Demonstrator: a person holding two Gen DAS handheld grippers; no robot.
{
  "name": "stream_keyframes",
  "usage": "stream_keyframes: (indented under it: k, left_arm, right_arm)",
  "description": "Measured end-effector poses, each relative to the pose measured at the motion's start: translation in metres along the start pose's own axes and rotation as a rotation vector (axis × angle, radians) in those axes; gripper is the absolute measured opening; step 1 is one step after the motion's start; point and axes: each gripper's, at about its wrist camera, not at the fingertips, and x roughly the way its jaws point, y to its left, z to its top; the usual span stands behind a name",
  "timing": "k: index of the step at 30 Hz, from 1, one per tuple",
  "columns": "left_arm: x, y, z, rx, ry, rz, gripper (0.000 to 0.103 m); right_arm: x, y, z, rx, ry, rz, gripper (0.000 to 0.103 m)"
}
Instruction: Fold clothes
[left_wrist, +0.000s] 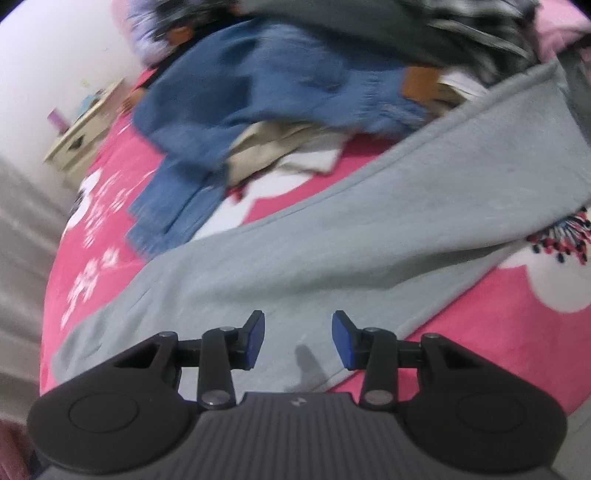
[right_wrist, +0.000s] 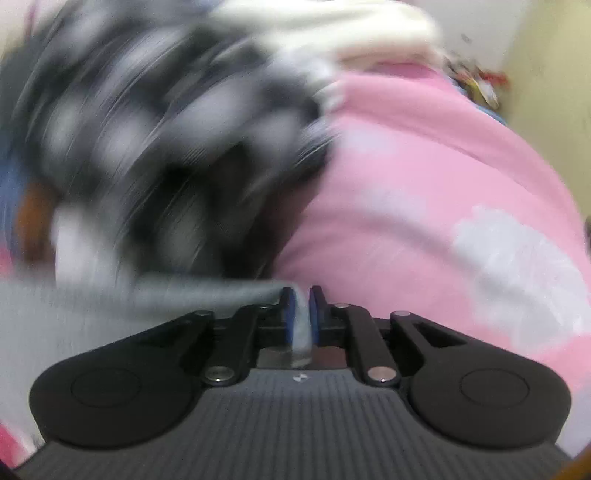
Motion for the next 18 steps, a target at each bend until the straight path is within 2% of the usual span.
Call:
stream_keyframes:
  k: [2,3,4,6,8,10,12,15,18]
  left_arm:
    - [0.007,-0.014,0.009,0.030,0.004,-0.009,0.042]
    - [0.009,-0.018,0.011,0.042,0.009,-0.012,0.042]
    - [0.012,-0.022,0.014,0.053,0.013,-0.016,0.042]
    - [0.016,-0.029,0.016,0.075,0.024,-0.022,0.042]
    - [0.017,-0.034,0.012,0.100,0.034,-0.037,0.042]
    - [0.019,-0.040,0.006,0.140,0.039,-0.073,0.042]
    - [0.019,-0.051,-0.001,0.209,0.037,-0.115,0.042]
    - [0.021,-0.073,-0.011,0.336,0.019,-0.126,0.042]
    - [0.031,-0.095,-0.014,0.440,-0.024,-0.105,0.042]
  right_arm:
    - [-0.011,-0.018,0.010,0.072,-0.075,0.022,0.012]
    - [-0.022,-0.024,0.010,0.096,-0.120,0.009,0.019]
    - [-0.035,-0.031,0.009,0.122,-0.165,-0.002,0.036]
    - [-0.063,-0.050,-0.005,0.241,-0.247,-0.002,0.050]
    - [-0.084,-0.067,-0.024,0.362,-0.242,0.055,0.050]
    - [-0.088,-0.075,-0.048,0.441,-0.135,0.193,0.050]
    - [-0.080,-0.065,-0.081,0.474,0.046,0.324,0.050]
    - [-0.062,-0.050,-0.130,0.567,0.248,0.374,0.050]
    - [-0.039,-0.056,-0.151,0.790,0.259,0.367,0.050]
